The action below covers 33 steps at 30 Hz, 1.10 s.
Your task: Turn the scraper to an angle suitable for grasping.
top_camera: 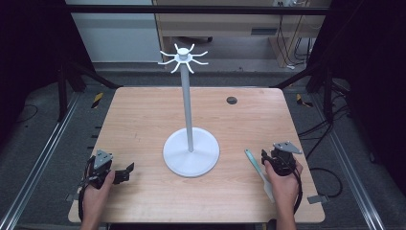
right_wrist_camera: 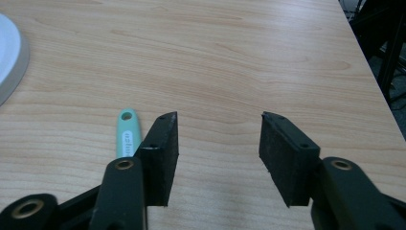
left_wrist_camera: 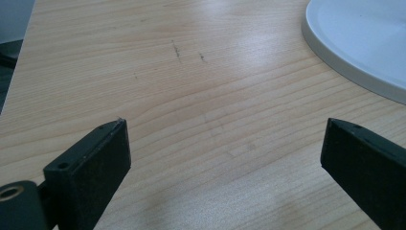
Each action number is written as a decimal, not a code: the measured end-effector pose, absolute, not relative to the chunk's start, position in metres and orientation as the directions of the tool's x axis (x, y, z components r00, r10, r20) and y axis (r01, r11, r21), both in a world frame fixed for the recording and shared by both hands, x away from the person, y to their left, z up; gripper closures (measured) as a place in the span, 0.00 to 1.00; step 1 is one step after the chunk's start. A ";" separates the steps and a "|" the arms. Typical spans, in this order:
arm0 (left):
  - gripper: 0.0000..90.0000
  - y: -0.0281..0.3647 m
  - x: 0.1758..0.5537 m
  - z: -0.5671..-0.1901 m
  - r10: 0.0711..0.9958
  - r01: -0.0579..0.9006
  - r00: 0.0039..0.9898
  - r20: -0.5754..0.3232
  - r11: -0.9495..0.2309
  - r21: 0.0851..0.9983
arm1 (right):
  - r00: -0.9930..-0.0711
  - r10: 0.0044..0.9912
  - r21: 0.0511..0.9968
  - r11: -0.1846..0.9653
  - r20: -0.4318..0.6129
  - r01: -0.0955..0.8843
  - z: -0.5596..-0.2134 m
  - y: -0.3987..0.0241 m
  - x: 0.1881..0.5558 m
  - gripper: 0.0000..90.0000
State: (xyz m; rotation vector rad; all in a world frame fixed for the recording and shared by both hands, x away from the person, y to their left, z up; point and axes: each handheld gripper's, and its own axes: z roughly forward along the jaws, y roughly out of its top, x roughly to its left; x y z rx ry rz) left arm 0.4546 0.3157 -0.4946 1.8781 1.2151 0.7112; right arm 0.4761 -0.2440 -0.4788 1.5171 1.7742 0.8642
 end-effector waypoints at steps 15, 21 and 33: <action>0.03 0.313 0.453 -0.494 0.918 0.483 0.389 0.075 -0.273 0.832 | -0.242 0.964 0.779 0.232 -0.106 0.582 -0.472 -0.221 0.490 0.77; 0.03 0.306 0.452 -0.494 0.908 0.476 0.407 0.095 -0.300 0.827 | -0.312 0.943 0.732 0.295 -0.118 0.614 -0.473 -0.214 0.497 0.92; 0.03 0.306 0.450 -0.494 0.908 0.471 0.405 0.109 -0.309 0.826 | -0.347 0.937 0.690 0.280 -0.044 0.667 -0.482 -0.217 0.512 1.00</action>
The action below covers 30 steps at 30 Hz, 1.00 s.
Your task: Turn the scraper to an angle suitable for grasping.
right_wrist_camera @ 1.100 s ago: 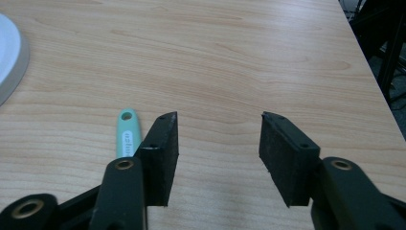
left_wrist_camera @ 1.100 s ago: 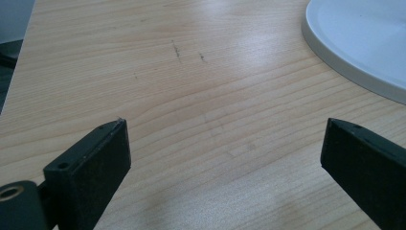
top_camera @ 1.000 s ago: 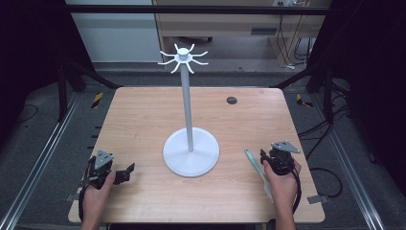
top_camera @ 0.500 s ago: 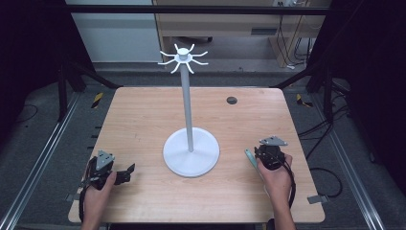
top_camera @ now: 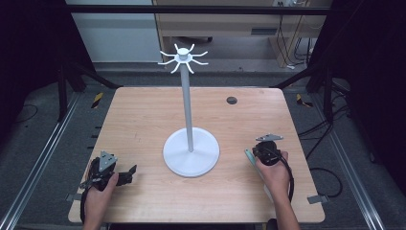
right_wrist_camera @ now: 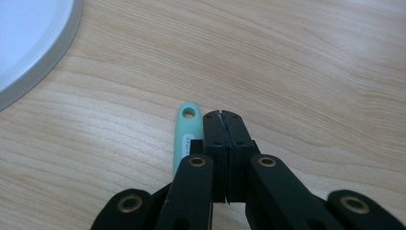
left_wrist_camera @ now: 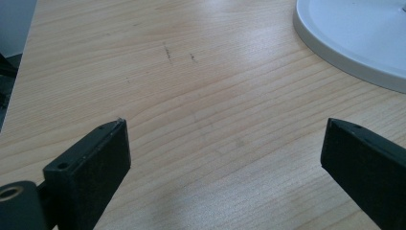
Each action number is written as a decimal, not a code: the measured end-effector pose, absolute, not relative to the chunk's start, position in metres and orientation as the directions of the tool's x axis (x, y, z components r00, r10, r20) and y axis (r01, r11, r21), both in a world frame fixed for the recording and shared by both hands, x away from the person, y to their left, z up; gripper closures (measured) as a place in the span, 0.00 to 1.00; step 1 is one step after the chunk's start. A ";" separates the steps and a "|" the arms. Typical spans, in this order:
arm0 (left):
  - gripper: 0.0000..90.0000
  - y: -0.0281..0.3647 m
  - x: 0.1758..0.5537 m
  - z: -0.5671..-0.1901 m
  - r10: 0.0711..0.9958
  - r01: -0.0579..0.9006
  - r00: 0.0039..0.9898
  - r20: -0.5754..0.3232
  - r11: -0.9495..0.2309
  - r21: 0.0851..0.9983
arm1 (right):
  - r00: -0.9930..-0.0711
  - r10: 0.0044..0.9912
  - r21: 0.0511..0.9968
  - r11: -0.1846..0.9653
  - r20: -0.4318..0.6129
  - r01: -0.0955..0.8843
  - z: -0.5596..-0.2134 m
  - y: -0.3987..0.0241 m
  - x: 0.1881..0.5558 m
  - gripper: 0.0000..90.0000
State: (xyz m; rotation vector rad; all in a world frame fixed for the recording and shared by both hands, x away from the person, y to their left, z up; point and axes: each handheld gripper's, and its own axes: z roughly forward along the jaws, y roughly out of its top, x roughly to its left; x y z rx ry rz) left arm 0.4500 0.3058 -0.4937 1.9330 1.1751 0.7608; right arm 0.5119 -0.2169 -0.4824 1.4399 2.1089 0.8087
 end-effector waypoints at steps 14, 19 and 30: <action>0.03 0.304 0.451 -0.494 0.906 0.472 0.409 0.107 -0.310 0.825 | -0.348 0.936 0.670 0.286 -0.044 0.685 -0.487 -0.215 0.515 1.00; 0.03 0.305 0.451 -0.494 0.905 0.473 0.411 0.109 -0.314 0.823 | -0.348 0.936 0.661 0.291 -0.049 0.691 -0.488 -0.214 0.516 1.00; 0.03 0.303 0.451 -0.495 0.905 0.472 0.412 0.108 -0.314 0.824 | -0.400 0.916 0.648 0.320 -0.026 0.691 -0.488 -0.209 0.513 1.00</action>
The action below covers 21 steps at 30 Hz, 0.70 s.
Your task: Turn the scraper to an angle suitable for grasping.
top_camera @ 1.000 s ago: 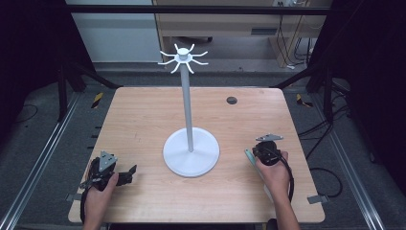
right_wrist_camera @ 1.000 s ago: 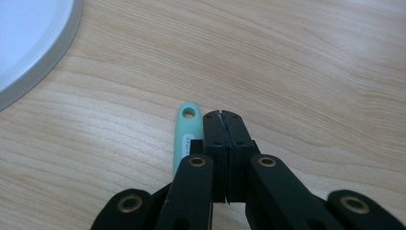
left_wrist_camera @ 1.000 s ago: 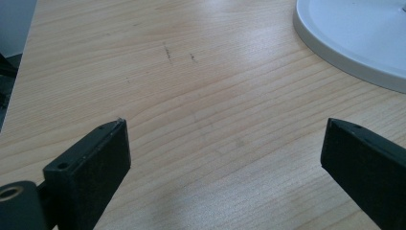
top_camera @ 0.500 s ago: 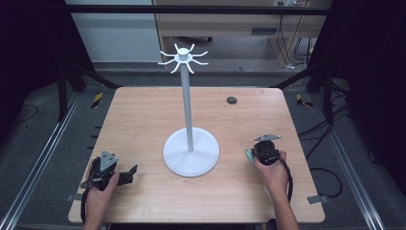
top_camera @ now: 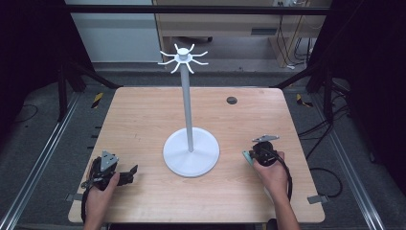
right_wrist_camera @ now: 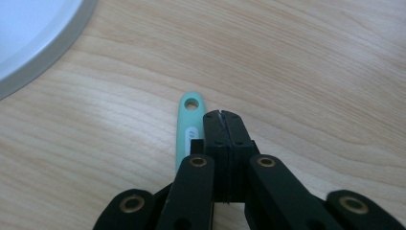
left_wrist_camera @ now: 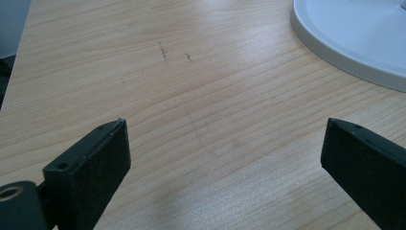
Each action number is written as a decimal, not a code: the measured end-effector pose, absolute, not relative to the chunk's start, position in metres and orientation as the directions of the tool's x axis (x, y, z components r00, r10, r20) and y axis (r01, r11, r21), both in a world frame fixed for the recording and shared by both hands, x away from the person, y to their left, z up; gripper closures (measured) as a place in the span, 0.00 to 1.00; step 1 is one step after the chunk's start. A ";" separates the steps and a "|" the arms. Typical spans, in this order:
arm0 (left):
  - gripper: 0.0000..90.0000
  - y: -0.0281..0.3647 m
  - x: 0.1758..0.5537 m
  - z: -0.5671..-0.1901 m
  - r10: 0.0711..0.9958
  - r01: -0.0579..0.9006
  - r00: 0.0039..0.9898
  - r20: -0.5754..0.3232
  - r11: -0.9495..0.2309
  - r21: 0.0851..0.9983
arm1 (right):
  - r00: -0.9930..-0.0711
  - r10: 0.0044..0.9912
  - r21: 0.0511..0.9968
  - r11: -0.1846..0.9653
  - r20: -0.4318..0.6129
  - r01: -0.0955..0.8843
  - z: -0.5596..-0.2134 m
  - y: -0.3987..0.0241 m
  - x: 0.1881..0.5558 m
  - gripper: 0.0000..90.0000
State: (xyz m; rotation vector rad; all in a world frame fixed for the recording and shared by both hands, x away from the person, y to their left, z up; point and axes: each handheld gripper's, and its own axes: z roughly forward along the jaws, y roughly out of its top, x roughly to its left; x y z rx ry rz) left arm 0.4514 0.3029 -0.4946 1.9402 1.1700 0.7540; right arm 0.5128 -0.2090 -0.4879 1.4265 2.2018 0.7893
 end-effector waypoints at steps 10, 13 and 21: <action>0.03 0.305 0.453 -0.496 0.907 0.481 0.409 0.101 -0.308 0.821 | -0.481 0.876 0.634 0.381 -0.015 0.674 -0.484 -0.190 0.504 1.00; 0.03 0.305 0.454 -0.496 0.908 0.484 0.408 0.098 -0.306 0.820 | -0.495 0.869 0.634 0.388 -0.010 0.669 -0.484 -0.187 0.503 1.00; 0.03 0.306 0.454 -0.496 0.907 0.484 0.408 0.099 -0.307 0.819 | -0.523 0.852 0.649 0.375 0.040 0.661 -0.486 -0.183 0.493 1.00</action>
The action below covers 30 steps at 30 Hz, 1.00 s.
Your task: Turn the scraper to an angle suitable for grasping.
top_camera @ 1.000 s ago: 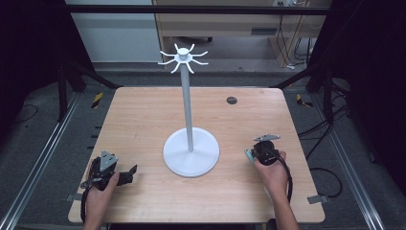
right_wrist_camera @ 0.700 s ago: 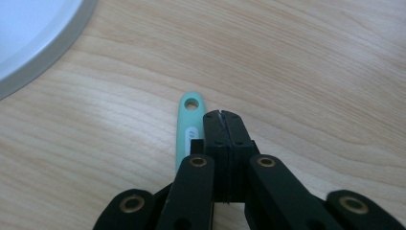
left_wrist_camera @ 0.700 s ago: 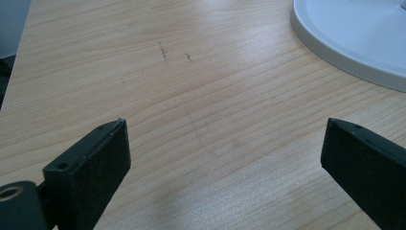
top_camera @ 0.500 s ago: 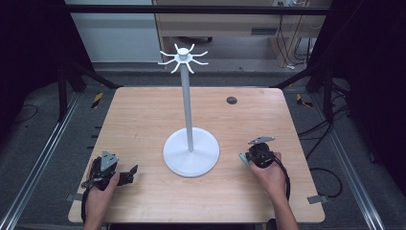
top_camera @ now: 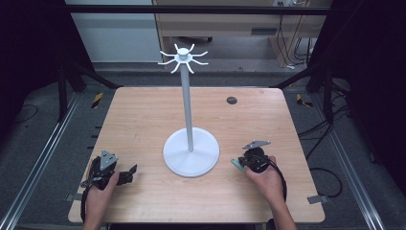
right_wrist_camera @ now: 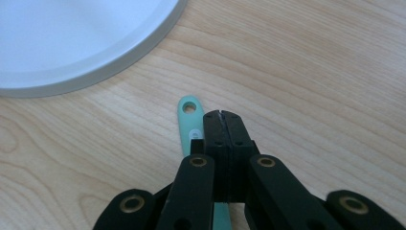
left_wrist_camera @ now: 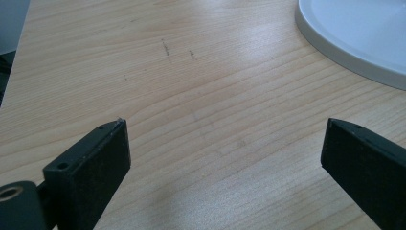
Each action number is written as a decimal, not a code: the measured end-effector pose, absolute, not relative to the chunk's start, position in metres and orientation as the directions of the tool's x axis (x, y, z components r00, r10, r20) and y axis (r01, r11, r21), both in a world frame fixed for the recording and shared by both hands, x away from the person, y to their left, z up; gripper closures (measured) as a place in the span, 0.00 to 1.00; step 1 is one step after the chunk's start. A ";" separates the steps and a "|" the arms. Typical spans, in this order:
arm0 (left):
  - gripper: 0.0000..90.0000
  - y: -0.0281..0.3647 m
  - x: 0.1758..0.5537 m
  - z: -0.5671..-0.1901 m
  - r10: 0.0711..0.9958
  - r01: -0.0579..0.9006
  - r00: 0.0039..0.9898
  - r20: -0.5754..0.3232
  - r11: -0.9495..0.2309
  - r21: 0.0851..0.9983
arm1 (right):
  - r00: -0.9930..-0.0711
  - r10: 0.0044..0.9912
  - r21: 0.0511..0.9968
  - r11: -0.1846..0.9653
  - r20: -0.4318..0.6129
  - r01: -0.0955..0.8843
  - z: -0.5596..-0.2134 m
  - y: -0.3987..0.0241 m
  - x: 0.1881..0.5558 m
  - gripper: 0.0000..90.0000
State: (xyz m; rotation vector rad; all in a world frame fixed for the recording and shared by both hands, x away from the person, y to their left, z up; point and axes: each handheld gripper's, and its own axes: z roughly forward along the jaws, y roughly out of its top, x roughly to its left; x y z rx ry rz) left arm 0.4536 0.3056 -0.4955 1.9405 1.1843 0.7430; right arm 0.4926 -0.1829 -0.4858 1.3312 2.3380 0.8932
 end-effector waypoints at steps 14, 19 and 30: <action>0.03 0.308 0.454 -0.495 0.912 0.485 0.399 0.098 -0.301 0.821 | -0.569 0.822 0.631 0.439 0.004 0.639 -0.471 -0.176 0.491 1.00; 0.03 0.310 0.452 -0.496 0.916 0.491 0.391 0.090 -0.290 0.822 | -0.582 0.813 0.605 0.465 -0.002 0.647 -0.470 -0.171 0.492 0.95; 0.03 0.312 0.452 -0.495 0.923 0.492 0.375 0.086 -0.277 0.825 | -0.617 0.787 0.523 0.535 -0.023 0.664 -0.459 -0.162 0.498 0.70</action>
